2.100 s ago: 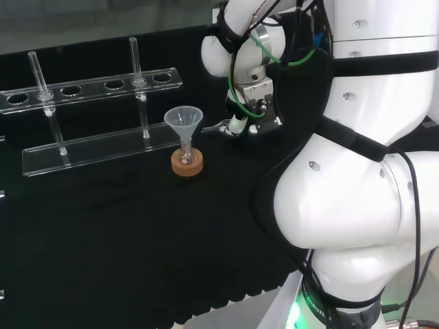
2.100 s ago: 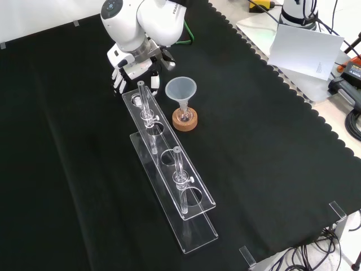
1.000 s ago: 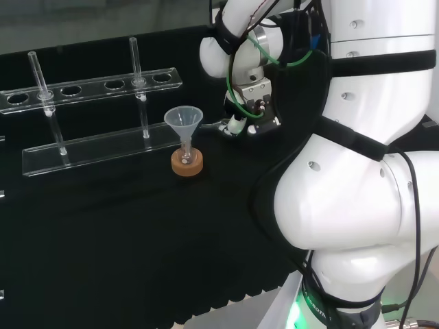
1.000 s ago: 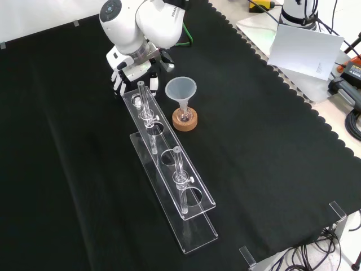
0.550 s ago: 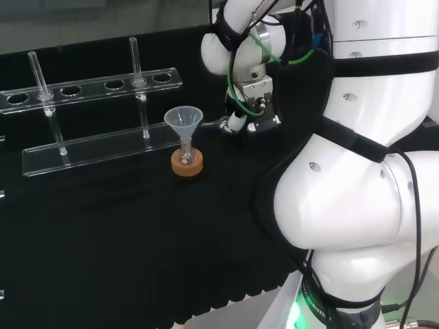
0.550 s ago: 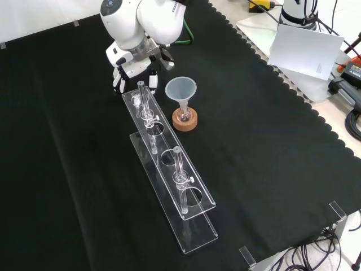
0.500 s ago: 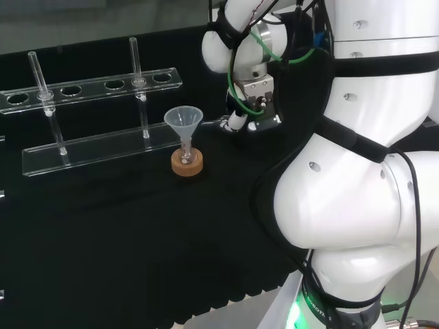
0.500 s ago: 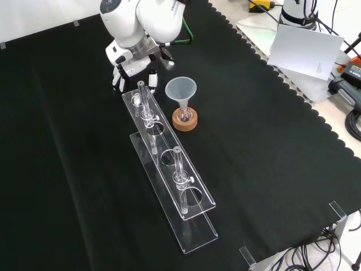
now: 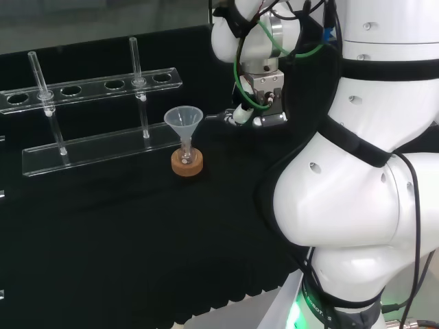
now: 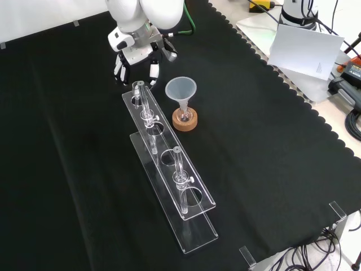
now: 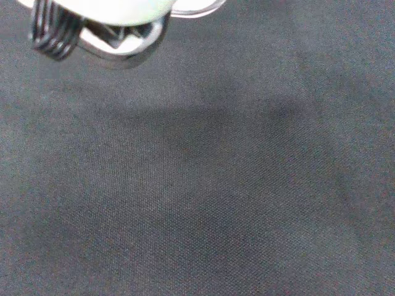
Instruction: Pick up the weighing funnel.
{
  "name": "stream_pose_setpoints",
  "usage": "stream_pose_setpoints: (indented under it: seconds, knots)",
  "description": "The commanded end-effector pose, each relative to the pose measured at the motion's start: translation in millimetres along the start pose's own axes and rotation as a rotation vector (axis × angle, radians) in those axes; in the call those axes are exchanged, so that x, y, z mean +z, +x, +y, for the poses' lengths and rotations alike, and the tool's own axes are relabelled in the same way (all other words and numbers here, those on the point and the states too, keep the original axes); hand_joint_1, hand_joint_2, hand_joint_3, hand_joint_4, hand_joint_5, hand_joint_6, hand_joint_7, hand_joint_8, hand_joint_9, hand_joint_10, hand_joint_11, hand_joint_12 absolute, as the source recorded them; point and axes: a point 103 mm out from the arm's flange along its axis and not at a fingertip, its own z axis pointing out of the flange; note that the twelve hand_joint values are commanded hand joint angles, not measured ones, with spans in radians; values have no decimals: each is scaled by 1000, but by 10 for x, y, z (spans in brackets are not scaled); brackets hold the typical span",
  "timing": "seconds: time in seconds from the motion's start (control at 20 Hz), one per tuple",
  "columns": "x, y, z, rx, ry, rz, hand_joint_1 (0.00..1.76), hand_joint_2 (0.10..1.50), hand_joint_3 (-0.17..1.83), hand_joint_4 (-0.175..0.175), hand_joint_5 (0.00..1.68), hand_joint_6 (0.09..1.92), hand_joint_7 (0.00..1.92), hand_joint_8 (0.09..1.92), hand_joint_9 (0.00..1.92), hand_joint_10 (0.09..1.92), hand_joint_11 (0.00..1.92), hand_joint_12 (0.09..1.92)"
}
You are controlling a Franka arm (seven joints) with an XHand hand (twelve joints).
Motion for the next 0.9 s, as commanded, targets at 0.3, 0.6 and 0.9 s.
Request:
stream_pose_setpoints:
  seconds: [0.3,0.6,0.9]
  knots:
    - [-185,-103,-249,35,-91,60,1126,670,594,175,1329,545,713,644,1087,301,942,986]
    - [-342,-162,-401,55,-145,106,1128,667,595,175,1334,537,725,638,1099,292,958,976]
    - [-505,-157,-520,60,-190,130,1128,666,596,175,1336,533,731,636,1112,290,968,973]
